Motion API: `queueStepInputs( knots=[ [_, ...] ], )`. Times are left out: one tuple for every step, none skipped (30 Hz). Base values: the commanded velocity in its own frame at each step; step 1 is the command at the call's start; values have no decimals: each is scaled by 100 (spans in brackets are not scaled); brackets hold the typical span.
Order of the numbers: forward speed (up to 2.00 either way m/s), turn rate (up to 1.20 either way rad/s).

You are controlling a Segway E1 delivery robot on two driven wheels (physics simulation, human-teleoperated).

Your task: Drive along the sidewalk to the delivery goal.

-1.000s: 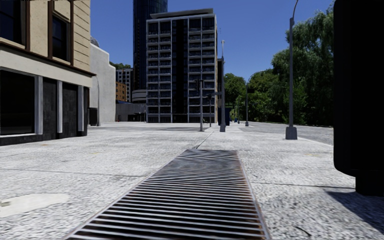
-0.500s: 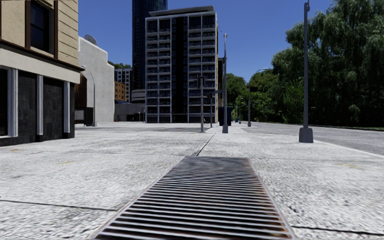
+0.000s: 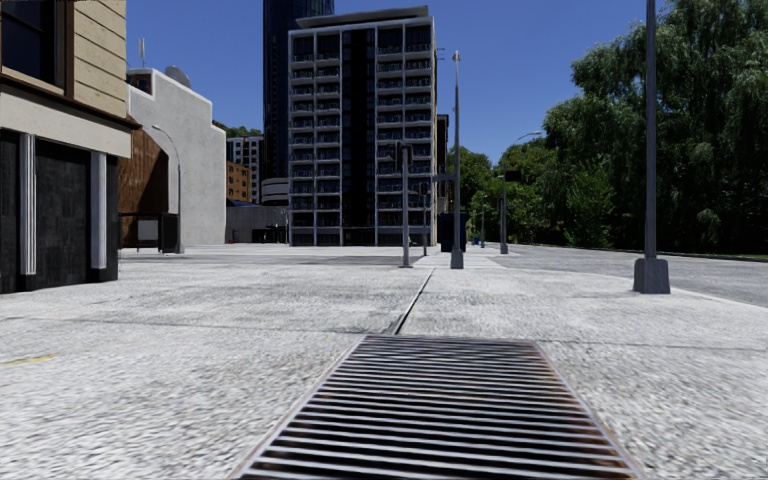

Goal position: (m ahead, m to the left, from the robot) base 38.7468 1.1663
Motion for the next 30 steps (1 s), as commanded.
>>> queueStepInputs(
  knots=[
    [200,-44],
    [200,-61],
    [200,-78],
    [200,-78],
    [200,-95],
    [200,-100],
    [200,-101],
    [200,-101],
    [200,-101],
    [200,-101],
    [200,-94],
    [200,0],
    [200,0],
    [200,0],
    [200,0],
    [200,0],
    [200,0],
    [200,0],
    [200,0],
    [200,0],
    [200,0],
    [200,0],
    [200,0],
    [200,0],
    [200,0],
    [200,0],
    [200,0],
    [200,0],
    [200,0],
    [200,0]
  ],
)
